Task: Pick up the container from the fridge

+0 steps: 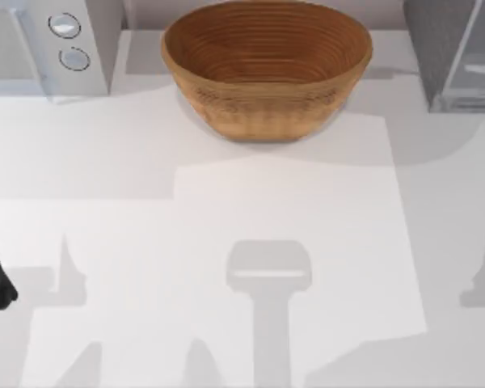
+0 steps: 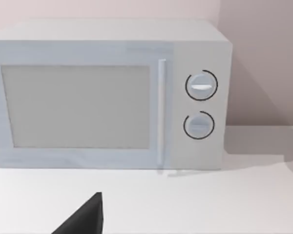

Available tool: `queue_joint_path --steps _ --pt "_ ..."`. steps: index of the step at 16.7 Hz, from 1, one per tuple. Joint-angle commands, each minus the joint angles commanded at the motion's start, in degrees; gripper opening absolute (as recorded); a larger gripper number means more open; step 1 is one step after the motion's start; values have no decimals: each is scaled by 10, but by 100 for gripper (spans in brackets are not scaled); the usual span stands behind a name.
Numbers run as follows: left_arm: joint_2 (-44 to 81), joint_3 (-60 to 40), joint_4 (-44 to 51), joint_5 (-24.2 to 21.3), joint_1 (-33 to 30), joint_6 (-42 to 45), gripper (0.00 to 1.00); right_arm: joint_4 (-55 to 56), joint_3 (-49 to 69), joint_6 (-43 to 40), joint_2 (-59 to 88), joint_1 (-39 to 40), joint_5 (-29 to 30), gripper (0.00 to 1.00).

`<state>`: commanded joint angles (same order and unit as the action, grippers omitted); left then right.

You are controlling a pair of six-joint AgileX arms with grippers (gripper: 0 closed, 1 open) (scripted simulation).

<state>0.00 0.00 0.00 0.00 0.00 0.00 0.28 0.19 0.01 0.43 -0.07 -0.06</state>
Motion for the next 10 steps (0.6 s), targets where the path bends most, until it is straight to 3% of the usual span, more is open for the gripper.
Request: queue_joint_path --steps 7,10 --pt "0 0 0 0 0 0 100 3 2 2 4 4 4 0" --pt "0 0 0 0 0 0 100 43 29 6 56 49 43 0"
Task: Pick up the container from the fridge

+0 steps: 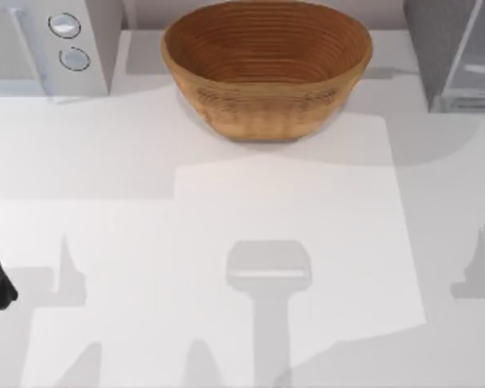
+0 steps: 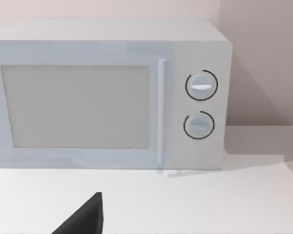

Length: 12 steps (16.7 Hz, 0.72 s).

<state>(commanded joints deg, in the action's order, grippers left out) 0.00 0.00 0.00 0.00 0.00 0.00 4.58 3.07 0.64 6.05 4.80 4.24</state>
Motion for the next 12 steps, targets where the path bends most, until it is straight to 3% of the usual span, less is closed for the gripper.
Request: queue_joint_path --steps 5,12 --pt "0 0 0 0 0 0 100 124 81 14 197 143 135 0" --pt "0 0 0 0 0 0 100 335 215 32 615 408 401 0"
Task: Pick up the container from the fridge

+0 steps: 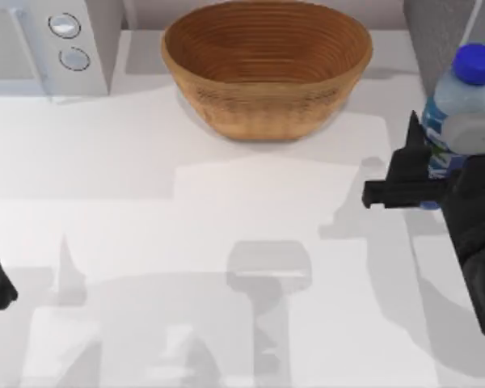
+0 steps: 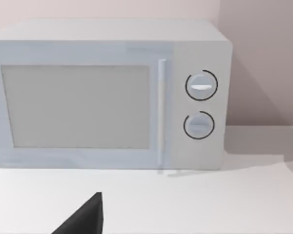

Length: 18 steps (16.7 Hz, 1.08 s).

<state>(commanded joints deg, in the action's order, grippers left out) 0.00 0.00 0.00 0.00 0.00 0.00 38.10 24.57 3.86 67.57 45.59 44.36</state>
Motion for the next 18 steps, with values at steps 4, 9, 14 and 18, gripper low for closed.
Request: queue_joint_path --steps 4,9,14,18 --pt "0 0 0 0 0 0 100 125 86 -2 232 145 153 0" --pt "0 0 0 0 0 0 100 258 183 -16 439 282 303 0" --pt "0 0 0 0 0 0 100 313 225 -26 511 335 362 0" --pt "0 0 0 0 0 0 100 311 223 -25 510 333 360 0"
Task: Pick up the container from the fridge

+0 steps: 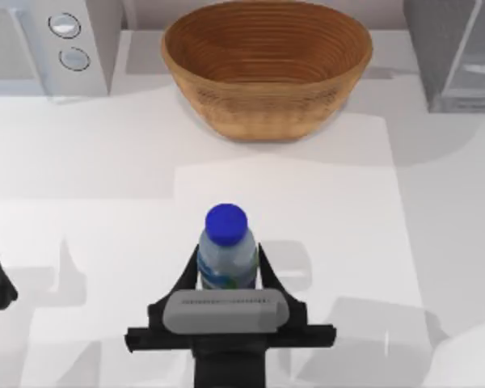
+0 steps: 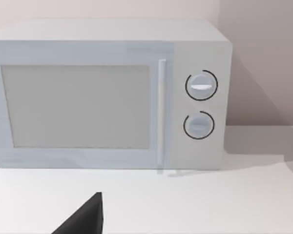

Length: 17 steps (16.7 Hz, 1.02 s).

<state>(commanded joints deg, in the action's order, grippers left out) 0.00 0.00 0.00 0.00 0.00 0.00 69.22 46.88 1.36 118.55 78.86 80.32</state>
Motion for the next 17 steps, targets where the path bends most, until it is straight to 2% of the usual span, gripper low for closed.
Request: queue_joint_path --steps 8,12,17 --pt "0 0 0 0 0 0 100 68 39 -13 92 -82 -81 0" --pt "0 0 0 0 0 0 100 69 40 -13 94 -83 -82 0" --pt "0 0 0 0 0 0 100 69 40 -13 94 -83 -82 38"
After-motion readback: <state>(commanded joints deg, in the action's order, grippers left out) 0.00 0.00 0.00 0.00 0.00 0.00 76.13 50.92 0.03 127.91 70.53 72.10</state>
